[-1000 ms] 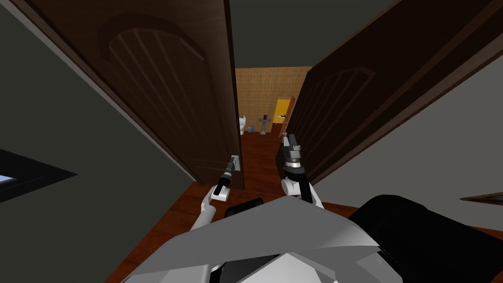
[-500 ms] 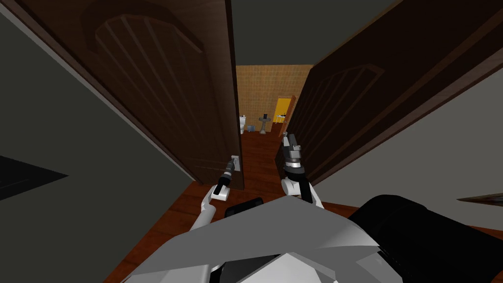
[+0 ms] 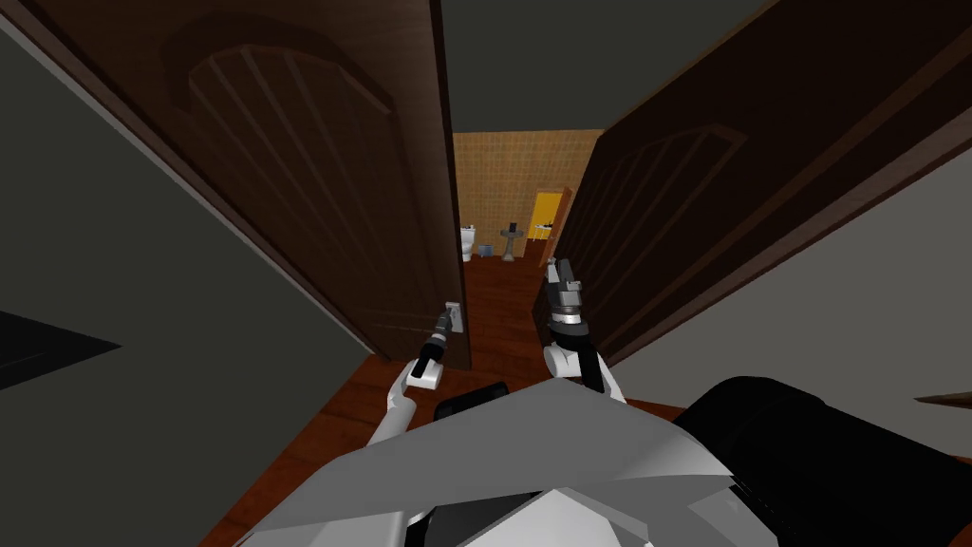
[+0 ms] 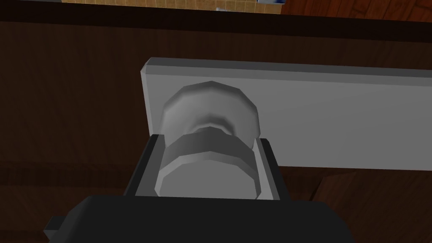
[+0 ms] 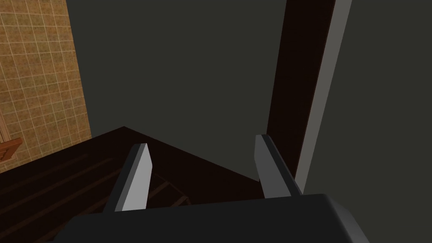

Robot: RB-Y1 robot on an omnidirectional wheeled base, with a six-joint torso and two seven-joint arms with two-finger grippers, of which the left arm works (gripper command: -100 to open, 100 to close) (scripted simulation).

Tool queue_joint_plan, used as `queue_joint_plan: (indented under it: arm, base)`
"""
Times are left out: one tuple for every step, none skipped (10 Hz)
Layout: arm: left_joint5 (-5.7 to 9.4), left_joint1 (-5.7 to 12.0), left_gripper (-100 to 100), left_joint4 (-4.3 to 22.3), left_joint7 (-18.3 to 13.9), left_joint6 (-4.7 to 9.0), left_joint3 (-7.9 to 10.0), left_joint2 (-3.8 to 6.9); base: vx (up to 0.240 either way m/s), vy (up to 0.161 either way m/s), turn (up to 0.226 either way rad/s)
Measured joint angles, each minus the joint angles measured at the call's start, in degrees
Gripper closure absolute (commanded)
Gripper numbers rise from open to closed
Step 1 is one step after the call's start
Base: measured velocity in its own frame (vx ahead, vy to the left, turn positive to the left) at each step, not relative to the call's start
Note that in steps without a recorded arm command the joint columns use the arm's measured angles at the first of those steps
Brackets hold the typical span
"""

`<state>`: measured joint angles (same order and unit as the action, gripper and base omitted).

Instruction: Push the door open

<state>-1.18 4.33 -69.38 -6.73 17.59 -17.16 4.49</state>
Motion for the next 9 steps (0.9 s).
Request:
queue_joint_plan:
  arm:
    - [0.11, 0.60, 100, 0.5, 0.0, -0.16, 0.49, 0.03]
    - [0.13, 0.63, 100, 0.3, 0.2, -0.30, 1.06, -0.03]
    - [0.20, 1.08, 100, 0.8, 0.4, 0.01, 1.59, -0.05]
    - [0.20, 0.86, 100, 0.5, 0.6, -0.06, 2.12, -0.08]
    - [0.28, 0.89, 100, 0.4, 0.7, -0.32, 2.61, 0.07]
    - [0.40, 1.28, 100, 1.0, 0.8, -0.30, 3.27, 0.17]
    - [0.44, 1.48, 100, 1.3, 1.1, -0.20, 4.01, 0.02]
    - [0.50, 1.76, 100, 1.6, 1.3, -0.11, 4.63, 0.00]
    - [0.59, 2.39, 100, 2.5, 1.5, 0.17, 5.45, -0.13]
  base:
    - [0.142, -0.124, 0.047]
    - [0.139, -0.101, 0.045]
    - [0.153, -0.116, 0.047]
    - [0.151, -0.131, 0.043]
    - [0.167, -0.149, 0.084]
    - [0.153, -0.138, 0.072]
    - [0.122, -0.112, 0.052]
    - [0.114, -0.108, 0.074]
    - [0.113, -0.115, 0.052]
